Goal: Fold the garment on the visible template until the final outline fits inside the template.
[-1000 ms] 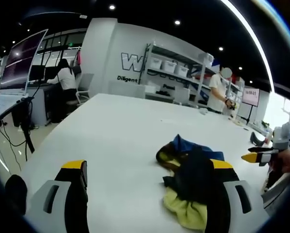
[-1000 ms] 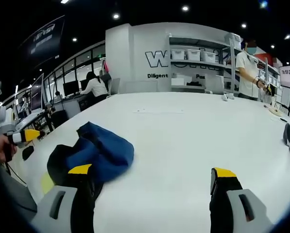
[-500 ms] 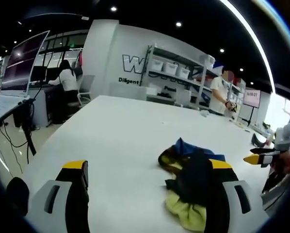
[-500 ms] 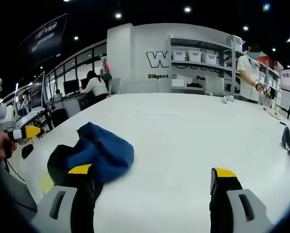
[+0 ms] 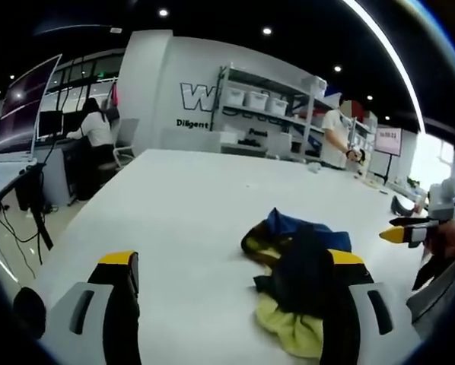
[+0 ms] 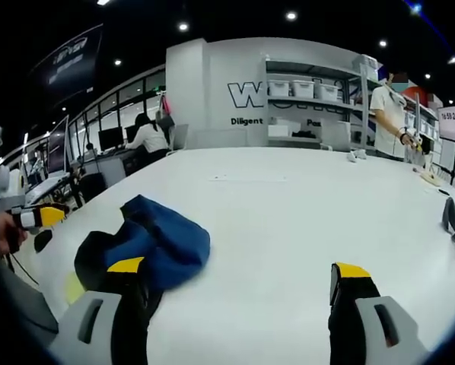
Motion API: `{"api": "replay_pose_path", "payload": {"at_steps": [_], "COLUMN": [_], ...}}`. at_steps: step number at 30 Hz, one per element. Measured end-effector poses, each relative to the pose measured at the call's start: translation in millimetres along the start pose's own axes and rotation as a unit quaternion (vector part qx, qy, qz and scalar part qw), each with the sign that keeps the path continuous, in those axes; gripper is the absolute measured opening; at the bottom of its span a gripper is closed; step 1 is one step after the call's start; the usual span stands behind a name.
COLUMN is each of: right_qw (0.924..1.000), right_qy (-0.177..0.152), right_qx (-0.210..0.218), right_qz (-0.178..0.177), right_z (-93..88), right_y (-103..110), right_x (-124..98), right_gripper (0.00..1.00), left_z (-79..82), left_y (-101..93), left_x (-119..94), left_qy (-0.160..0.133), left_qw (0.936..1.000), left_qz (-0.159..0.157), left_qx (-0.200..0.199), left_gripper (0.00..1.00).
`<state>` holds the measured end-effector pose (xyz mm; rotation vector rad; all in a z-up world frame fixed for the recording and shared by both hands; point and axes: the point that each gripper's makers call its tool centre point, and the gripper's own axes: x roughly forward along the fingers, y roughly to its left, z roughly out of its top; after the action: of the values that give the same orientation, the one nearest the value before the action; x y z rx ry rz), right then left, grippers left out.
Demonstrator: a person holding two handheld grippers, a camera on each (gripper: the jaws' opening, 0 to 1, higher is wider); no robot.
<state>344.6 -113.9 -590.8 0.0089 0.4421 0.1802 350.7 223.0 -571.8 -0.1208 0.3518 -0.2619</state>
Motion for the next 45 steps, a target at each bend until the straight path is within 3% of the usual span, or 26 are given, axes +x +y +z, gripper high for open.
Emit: {"api": "replay_pose_path", "payload": {"at_steps": [11, 21, 36, 39, 42, 45], "right_qw": [1.0, 0.9999, 0.9998, 0.9997, 0.9997, 0.9996], "right_qy": [0.005, 0.01, 0.021, 0.023, 0.023, 0.026], "right_qx": [-0.005, -0.003, -0.001, 0.0, 0.0, -0.007], "right_qz": [0.003, 0.004, 0.007, 0.006, 0.007, 0.011], "right_z": [0.0, -2.6, -10.0, -11.4, -11.2, -13.2], "right_y": [1.7, 2.8, -0.5, -2.2, -1.6, 0.3], "right_x": [1.1, 3.7, 8.6, 9.1, 8.7, 9.9], "right_gripper": [0.98, 0.96, 0.96, 0.95, 0.95, 0.95], "left_z": [-7.8, -13.7, -15.1, -20.9, -26.4, -27.7], "left_y": [-32.1, -55.0, -30.0, -28.0, -27.4, -27.0], "left_x": [5.5, 21.4, 88.4, 101.6, 111.1, 120.8], "left_qy": [0.024, 0.053, 0.08, 0.086, 0.094, 0.092], "left_qw": [0.997, 0.9921, 0.9911, 0.9899, 0.9889, 0.9884], "left_qz": [-0.05, -0.092, -0.082, -0.083, -0.087, -0.089], "left_qx": [0.055, 0.067, 0.067, 0.076, 0.075, 0.082], "left_gripper": [0.88, 0.79, 0.61, 0.52, 0.38, 0.39]}}
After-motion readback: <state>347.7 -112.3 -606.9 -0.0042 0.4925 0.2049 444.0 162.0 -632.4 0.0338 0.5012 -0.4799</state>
